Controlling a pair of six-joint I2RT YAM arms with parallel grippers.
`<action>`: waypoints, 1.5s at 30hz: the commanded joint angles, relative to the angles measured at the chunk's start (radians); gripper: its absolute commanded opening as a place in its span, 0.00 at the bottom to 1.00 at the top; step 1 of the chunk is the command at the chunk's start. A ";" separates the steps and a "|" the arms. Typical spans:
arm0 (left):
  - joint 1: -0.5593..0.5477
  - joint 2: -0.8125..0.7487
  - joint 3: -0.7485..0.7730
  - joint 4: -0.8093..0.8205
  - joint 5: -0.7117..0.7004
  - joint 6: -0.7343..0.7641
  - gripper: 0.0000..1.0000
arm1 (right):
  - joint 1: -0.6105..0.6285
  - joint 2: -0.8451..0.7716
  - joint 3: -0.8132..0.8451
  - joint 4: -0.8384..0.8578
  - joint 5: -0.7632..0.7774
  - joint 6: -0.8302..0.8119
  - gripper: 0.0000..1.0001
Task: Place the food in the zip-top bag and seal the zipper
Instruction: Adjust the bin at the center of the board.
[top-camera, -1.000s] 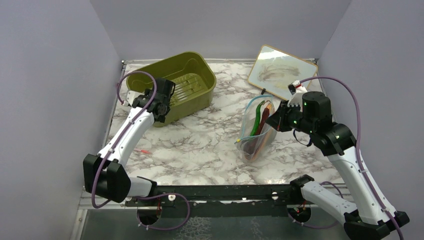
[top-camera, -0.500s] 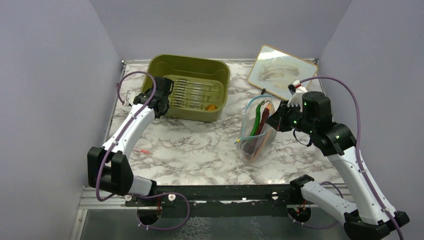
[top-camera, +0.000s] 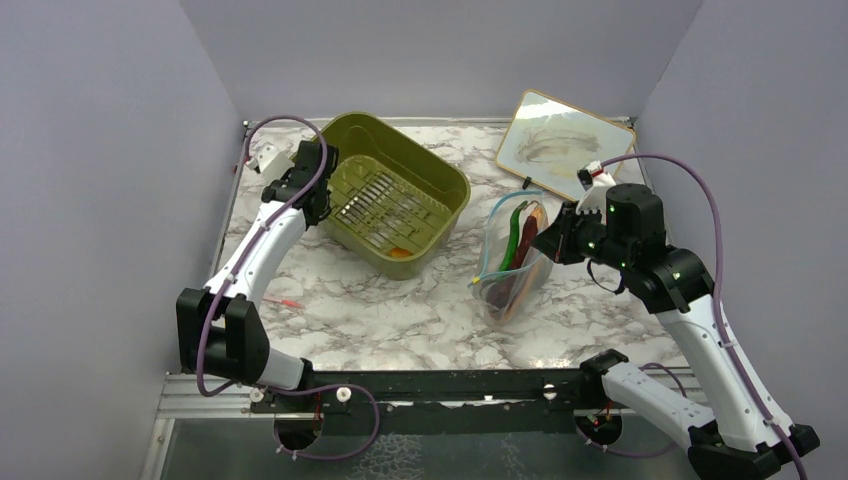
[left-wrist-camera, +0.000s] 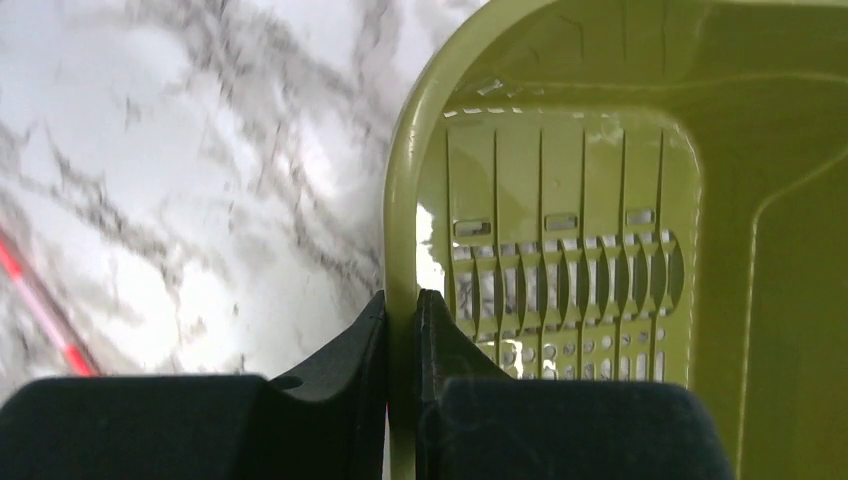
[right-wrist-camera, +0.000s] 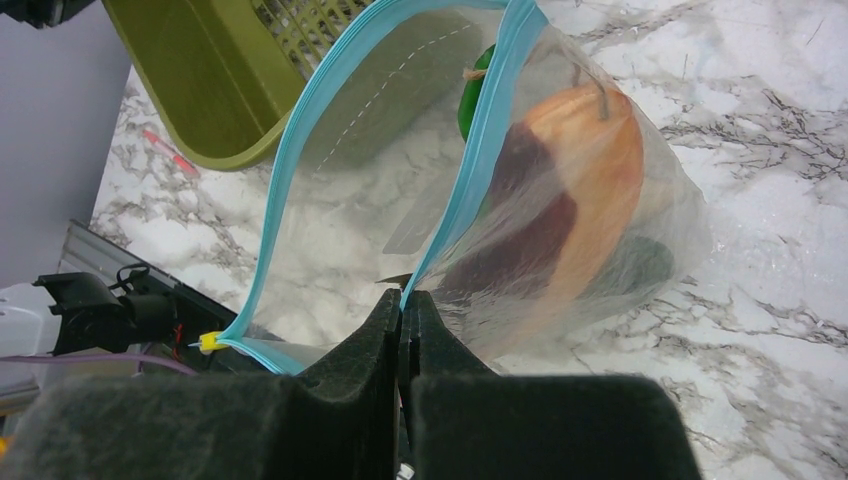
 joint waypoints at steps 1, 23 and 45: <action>0.031 -0.007 0.018 0.315 -0.037 0.541 0.00 | -0.001 -0.020 0.005 0.037 -0.028 0.012 0.01; 0.151 0.000 -0.143 1.004 0.649 1.431 0.00 | -0.001 0.010 -0.021 0.058 -0.034 0.003 0.01; 0.148 -0.192 -0.336 1.595 0.859 1.386 0.00 | -0.001 0.069 -0.029 0.087 -0.053 0.022 0.01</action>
